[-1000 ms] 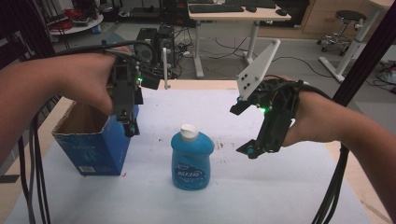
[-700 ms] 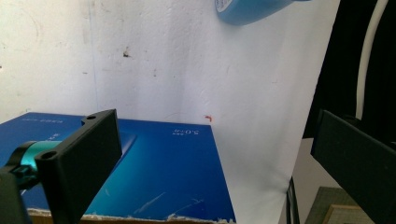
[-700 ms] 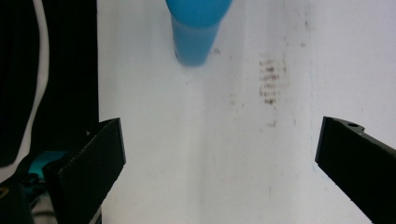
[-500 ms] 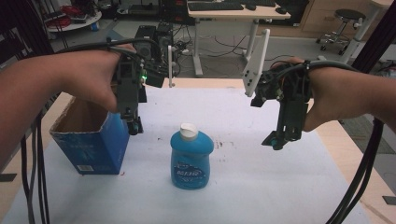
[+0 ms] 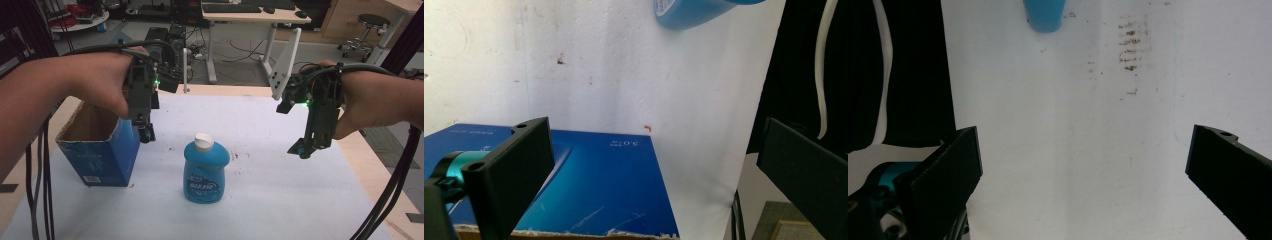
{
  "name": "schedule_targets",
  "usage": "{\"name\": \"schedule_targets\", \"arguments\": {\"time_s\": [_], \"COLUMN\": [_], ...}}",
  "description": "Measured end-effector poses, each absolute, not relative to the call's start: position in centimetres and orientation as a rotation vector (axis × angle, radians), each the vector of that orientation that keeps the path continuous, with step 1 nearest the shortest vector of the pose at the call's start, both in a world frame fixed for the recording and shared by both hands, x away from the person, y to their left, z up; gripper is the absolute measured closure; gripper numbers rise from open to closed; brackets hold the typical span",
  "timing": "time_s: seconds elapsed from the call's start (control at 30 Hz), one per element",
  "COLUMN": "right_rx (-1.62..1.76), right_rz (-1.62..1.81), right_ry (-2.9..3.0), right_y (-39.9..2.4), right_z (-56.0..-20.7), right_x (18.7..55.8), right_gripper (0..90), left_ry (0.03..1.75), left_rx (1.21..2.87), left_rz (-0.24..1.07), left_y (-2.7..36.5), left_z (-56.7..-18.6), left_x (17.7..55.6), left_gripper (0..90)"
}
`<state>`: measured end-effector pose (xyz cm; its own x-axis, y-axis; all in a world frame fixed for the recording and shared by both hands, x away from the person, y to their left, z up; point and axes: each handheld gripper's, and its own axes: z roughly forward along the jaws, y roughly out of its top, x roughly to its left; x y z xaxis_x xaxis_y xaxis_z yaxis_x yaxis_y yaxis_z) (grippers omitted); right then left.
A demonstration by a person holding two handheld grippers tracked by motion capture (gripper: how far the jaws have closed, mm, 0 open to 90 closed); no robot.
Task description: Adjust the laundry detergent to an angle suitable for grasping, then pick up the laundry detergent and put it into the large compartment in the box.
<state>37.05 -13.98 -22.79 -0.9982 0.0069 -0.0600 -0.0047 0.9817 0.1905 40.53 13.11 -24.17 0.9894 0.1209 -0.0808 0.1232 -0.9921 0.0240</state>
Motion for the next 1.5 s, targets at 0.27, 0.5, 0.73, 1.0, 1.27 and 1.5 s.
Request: {"name": "schedule_targets", "arguments": {"time_s": [0.27, 0.5, 0.73, 1.0, 1.27, 1.5], "right_rx": [-0.004, -0.003, 0.015, 0.013, 0.018, 0.008], "right_rz": [0.269, 0.283, 0.282, 0.288, 0.298, 0.307], "right_ry": [3.056, 3.046, 3.051, 3.044, 3.042, 3.023], "right_y": [-13.9, -14.3, -14.7, -15.1, -15.4, -15.5], "right_z": [-22.0, -21.9, -22.4, -22.4, -22.3, -21.9], "right_x": [36.9, 36.8, 36.6, 36.7, 36.6, 36.3], "right_gripper": [0.6, 0.6, 0.6, 0.6, 0.6, 0.6], "left_ry": [0.195, 0.201, 0.184, 0.164, 0.116, 0.087], "left_rx": [3.102, 3.11, 3.096, 3.011, 2.918, 2.901], "left_rz": [-0.113, -0.112, -0.11, -0.123, -0.211, -0.183], "left_y": [13.2, 13.0, 12.7, 12.5, 11.8, 10.9], "left_z": [-24.0, -23.8, -23.9, -22.8, -22.7, -22.8], "left_x": [40.3, 40.1, 40.0, 39.8, 39.2, 38.6], "left_gripper": [1.7, 1.7, 1.7, 1.7, 1.7, 1.7]}}
